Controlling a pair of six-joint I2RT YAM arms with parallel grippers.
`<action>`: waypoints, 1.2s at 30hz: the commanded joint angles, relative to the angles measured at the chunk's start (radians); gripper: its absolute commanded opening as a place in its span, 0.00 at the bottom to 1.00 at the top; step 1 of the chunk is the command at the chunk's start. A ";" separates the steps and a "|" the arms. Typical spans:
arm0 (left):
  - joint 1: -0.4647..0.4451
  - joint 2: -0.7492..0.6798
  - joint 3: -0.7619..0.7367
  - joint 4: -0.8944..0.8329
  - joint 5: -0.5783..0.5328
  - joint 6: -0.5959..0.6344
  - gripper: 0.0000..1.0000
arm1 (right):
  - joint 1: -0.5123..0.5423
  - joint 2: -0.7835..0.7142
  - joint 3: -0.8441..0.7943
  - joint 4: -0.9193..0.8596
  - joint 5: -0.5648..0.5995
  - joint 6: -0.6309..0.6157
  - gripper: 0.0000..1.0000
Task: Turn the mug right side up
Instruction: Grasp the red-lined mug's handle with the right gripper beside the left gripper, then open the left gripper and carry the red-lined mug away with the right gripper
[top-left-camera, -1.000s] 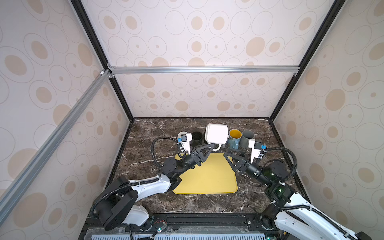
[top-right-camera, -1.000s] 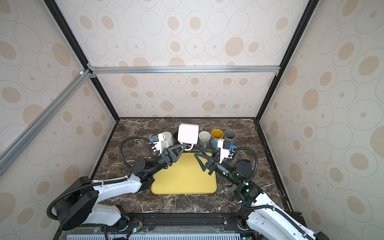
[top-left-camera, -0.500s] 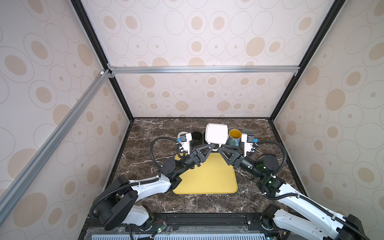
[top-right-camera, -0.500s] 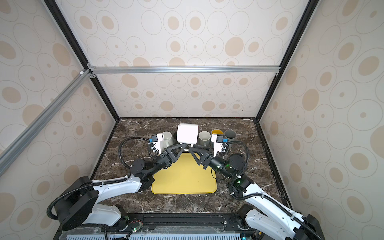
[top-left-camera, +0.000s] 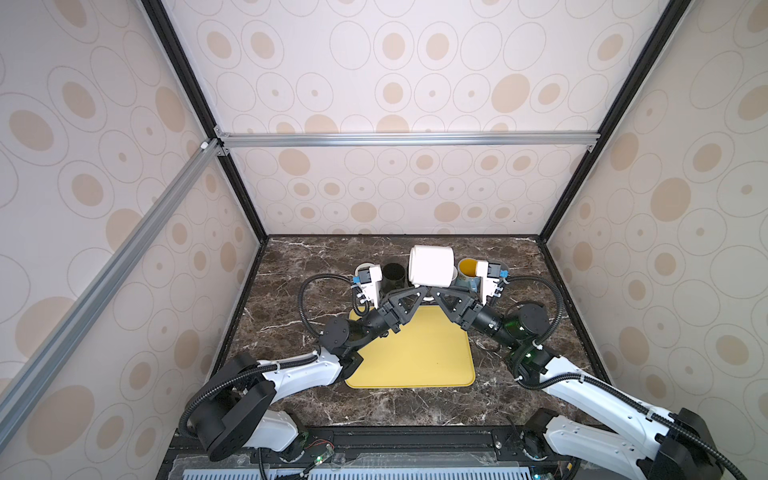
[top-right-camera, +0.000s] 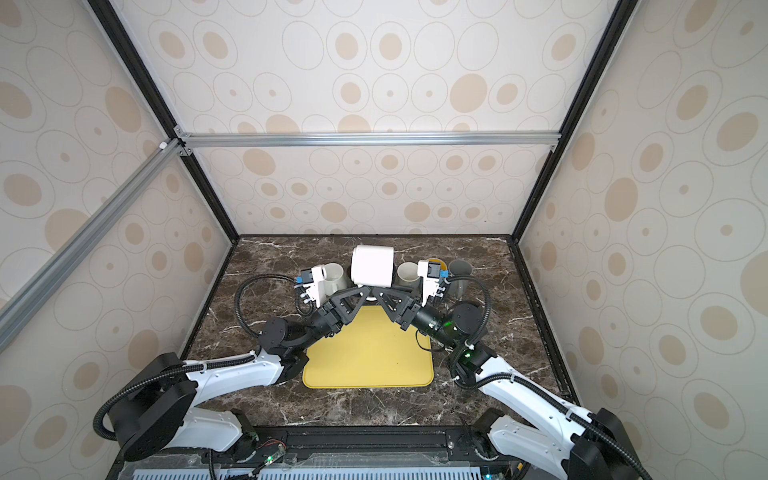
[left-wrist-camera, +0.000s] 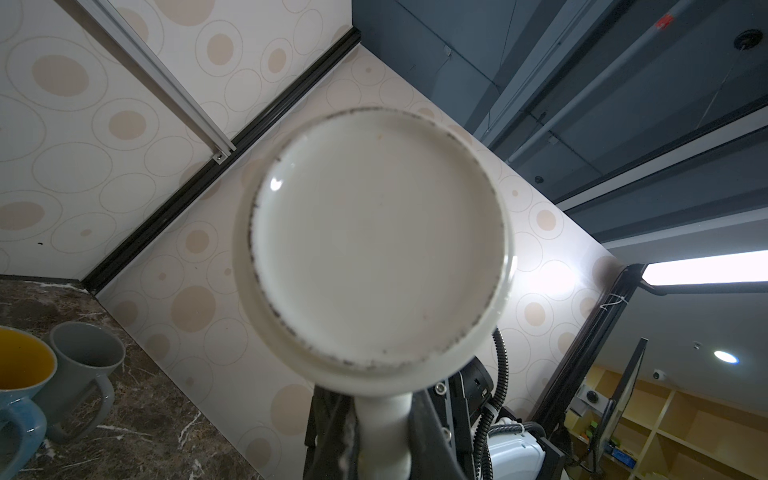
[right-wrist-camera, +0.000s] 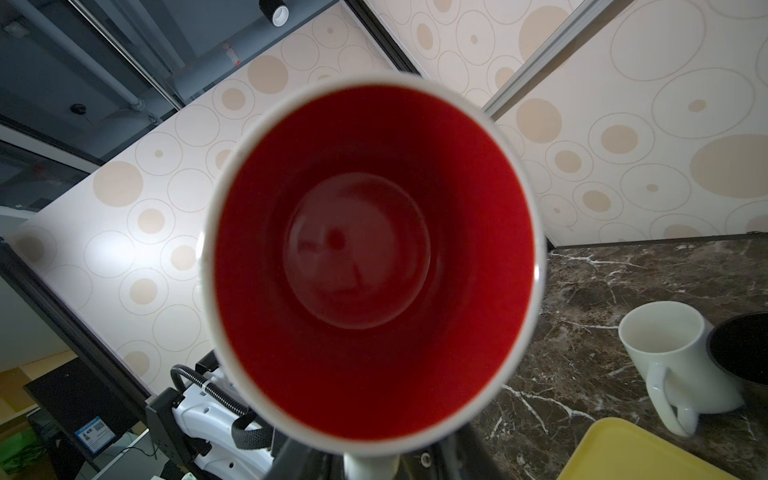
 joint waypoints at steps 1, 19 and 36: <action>0.001 -0.027 0.026 0.118 0.026 0.004 0.00 | -0.004 0.012 0.042 0.083 -0.007 0.034 0.35; 0.001 -0.031 0.022 0.100 0.037 0.014 0.00 | -0.005 0.035 0.062 0.092 -0.005 0.060 0.10; 0.002 -0.534 -0.017 -1.075 -0.541 0.475 1.00 | -0.004 -0.011 0.267 -0.477 0.111 -0.101 0.00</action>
